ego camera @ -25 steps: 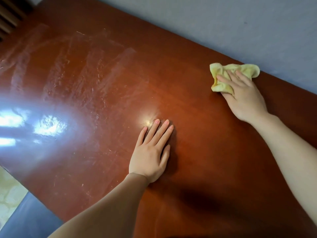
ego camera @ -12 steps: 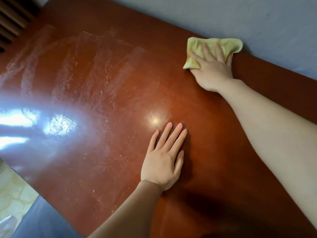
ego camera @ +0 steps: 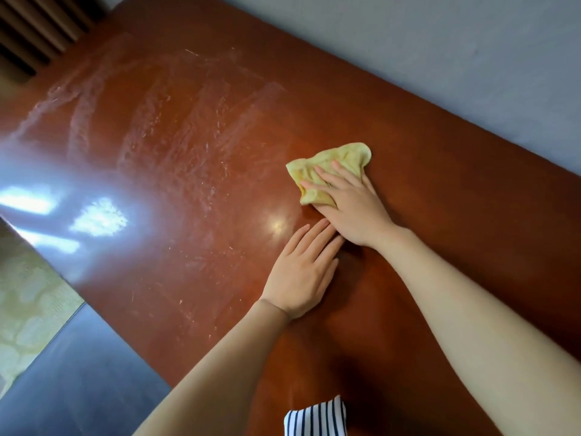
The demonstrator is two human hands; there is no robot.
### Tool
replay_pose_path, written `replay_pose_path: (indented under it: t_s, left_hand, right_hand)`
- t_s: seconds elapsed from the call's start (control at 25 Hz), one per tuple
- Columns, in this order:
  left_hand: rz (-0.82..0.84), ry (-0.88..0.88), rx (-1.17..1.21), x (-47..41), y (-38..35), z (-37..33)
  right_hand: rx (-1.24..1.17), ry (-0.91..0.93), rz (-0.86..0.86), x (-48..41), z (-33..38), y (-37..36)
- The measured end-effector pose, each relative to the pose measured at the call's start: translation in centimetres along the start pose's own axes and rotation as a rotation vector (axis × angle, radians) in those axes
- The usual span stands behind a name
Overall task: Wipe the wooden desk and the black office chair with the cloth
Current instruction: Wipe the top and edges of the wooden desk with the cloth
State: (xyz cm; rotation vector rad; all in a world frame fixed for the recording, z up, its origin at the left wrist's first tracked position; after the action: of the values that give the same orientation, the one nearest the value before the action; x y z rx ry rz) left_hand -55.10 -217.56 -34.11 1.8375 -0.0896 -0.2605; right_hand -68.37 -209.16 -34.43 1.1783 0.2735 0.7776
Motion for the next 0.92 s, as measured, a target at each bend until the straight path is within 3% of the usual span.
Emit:
replay_pose_path:
  t_s: [0.2, 0.4, 0.6, 0.76, 0.92]
  left_hand:
    - [-0.026, 0.084, 0.032, 3.8, 0.8, -1.6]
    - [-0.108, 0.384, 0.119, 11.2, 1.3, -2.5]
    - [-0.276, 0.454, 0.162, 13.1, 3.1, -0.8]
    - [-0.336, 0.541, 0.099, 15.3, 4.2, 2.0]
    - [-0.323, 0.604, 0.096, 18.1, 3.9, 3.7]
  right_hand:
    - [-0.060, -0.093, -0.016, 8.6, -0.4, -0.7]
    - [0.042, -0.229, -0.012, 13.8, -2.8, -0.4]
    - [-0.008, -0.423, -0.147, 9.4, -2.9, -0.2]
    - [0.074, -0.560, -0.062, 3.6, -1.5, -0.1]
    - [0.122, -0.526, 0.021, -0.4, 1.6, -0.3]
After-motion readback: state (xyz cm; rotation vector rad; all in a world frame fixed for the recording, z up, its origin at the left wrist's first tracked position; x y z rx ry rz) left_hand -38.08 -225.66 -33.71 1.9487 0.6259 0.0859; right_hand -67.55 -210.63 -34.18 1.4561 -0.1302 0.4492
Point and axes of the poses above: each hand's wrist, its own x-axis away from the middle knuckle, its own y-axis out of the back of the hand, z = x × y, the point moved 2 cm from there along -x, towards the middle knuckle, and after that the axes turned 1 degree about -z, right-handed, at the moved point
